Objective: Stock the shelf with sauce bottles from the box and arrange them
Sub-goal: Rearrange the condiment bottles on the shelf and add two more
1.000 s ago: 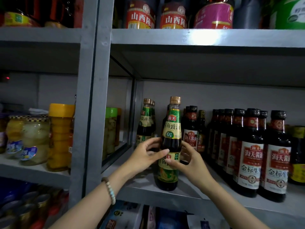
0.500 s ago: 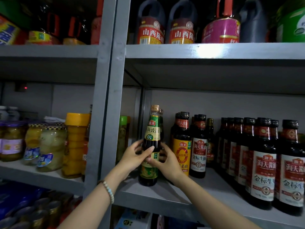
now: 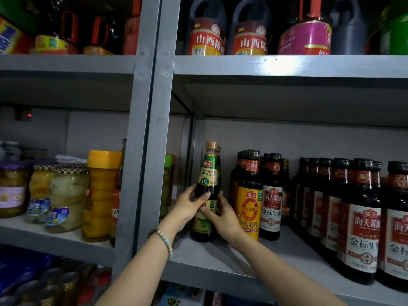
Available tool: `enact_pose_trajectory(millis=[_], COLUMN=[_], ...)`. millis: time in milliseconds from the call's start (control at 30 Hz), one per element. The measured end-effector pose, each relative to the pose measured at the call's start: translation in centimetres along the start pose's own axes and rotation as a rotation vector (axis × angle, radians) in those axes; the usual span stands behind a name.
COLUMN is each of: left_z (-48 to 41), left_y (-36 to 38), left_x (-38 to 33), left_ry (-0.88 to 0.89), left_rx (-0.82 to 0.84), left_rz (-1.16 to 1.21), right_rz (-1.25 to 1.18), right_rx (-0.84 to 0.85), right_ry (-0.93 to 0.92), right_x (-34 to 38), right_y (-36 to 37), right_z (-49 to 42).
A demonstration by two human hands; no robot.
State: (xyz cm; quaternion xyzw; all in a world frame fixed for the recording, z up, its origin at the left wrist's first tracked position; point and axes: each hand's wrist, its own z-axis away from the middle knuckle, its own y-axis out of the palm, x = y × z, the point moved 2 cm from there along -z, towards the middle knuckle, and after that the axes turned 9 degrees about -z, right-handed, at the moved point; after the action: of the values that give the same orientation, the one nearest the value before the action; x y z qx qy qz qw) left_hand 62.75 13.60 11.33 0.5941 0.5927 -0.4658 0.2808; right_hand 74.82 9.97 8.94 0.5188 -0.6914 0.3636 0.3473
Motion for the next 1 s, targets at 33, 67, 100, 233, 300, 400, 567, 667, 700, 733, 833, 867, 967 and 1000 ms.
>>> enact_pose_trajectory(millis=[33,67,100,233,300,400,567,667,700,733,833,867,967,1000], left_z=[-0.1,-0.1,-0.2,-0.2,-0.2,-0.2,0.1,0.5,0.7,0.9,1.8,2.3,4.0,4.7], left_y=[0.0,0.1,0.2,0.3,0.3,0.4,0.4,0.4,0.3,0.2,-0.1,-0.1,-0.6,-0.7], left_x=[0.0,0.0,0.0,-0.2,-0.2,-0.1,-0.3,-0.3,-0.3,-0.3,-0.6,-0.9,-1.8,-2.0], left_ry=[-0.001,-0.003,-0.006,-0.026,-0.035,-0.038,-0.046,-0.042,-0.041,-0.046,-0.048,-0.037,0.024,0.057], left_rx=[-0.002,-0.003,-0.002,0.007,0.007,0.007,0.013,0.009,0.005,-0.003,-0.054,-0.080,-0.137,-0.144], left_rz=[0.005,0.012,0.022,0.043,0.052,0.068,0.078,0.080,0.081,0.082,0.055,0.028,-0.082,-0.111], right_rz=[0.005,0.006,0.001,-0.023,-0.033,-0.025,-0.025,-0.028,-0.031,-0.035,-0.056,-0.059,-0.029,-0.003], right_rx=[-0.001,-0.003,-0.004,0.000,0.002,-0.004,-0.010,-0.011,-0.008,-0.003,0.037,0.059,0.100,0.110], right_ry=[0.001,0.002,0.004,0.032,0.046,0.050,0.068,0.085,0.090,0.093,0.100,0.096,0.048,0.020], right_x=[0.0,0.1,0.1,0.4,0.5,0.6,0.8,0.9,0.9,1.1,2.0,2.5,3.4,3.6], right_y=[0.0,0.0,0.0,0.0,0.1,0.1,0.2,0.2,0.2,0.2,-0.3,-0.7,-2.2,-2.8], right_z=[0.0,0.1,0.1,0.1,0.2,0.3,0.5,0.6,0.7,1.0,1.9,2.3,3.7,4.3])
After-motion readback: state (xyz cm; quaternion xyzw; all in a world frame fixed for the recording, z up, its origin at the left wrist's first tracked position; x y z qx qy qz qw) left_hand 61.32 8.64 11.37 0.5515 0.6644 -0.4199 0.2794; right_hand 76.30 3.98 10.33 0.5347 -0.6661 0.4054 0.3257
